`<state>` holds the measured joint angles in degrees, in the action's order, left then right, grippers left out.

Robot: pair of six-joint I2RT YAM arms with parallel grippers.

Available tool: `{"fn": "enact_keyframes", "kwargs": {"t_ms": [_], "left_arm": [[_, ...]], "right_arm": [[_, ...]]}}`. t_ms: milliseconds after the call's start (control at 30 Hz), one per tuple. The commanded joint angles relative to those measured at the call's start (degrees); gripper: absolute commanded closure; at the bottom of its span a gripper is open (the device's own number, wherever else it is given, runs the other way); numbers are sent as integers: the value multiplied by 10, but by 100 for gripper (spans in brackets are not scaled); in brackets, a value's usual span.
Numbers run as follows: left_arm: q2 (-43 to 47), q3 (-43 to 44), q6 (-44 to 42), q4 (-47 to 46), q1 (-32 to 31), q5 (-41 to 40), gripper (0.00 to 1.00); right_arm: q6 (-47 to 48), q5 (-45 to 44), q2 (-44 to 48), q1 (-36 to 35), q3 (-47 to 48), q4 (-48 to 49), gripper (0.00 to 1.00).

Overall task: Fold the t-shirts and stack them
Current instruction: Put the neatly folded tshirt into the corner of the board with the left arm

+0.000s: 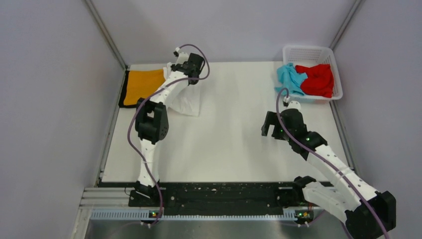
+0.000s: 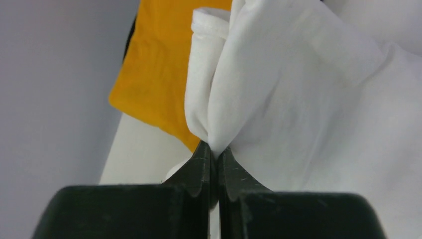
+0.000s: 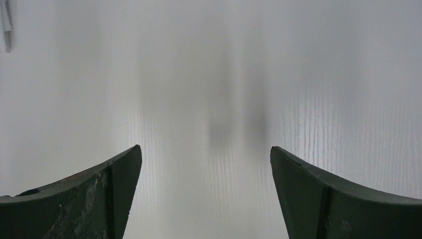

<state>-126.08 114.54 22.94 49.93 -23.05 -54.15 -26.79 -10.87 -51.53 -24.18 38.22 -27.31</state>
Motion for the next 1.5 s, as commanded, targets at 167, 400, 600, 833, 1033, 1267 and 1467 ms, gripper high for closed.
{"fn": "enact_keyframes", "kwargs": {"t_ms": [167,400,600,833,1033,1267,1467], "left_arm": [[22,64,-259,-203,46,-80,100],[18,120,-318,-232,63,-99,100],[53,129,-313,-217,62,-70,100],[96,137,-255,-171,62,-9,100],[115,137,-245,-166,63,10,100],[116,125,-214,-148,77,45,100],[99,92,-210,-160,121,69,100]], "right_arm": [[-1,-56,-23,3,6,48,1],[9,-56,-44,4,8,61,1],[24,-49,-60,4,12,83,1],[40,-48,-80,4,20,90,1],[44,-48,-77,4,16,94,1],[47,-54,-89,10,10,104,1],[48,-59,-90,13,10,103,1]]}}
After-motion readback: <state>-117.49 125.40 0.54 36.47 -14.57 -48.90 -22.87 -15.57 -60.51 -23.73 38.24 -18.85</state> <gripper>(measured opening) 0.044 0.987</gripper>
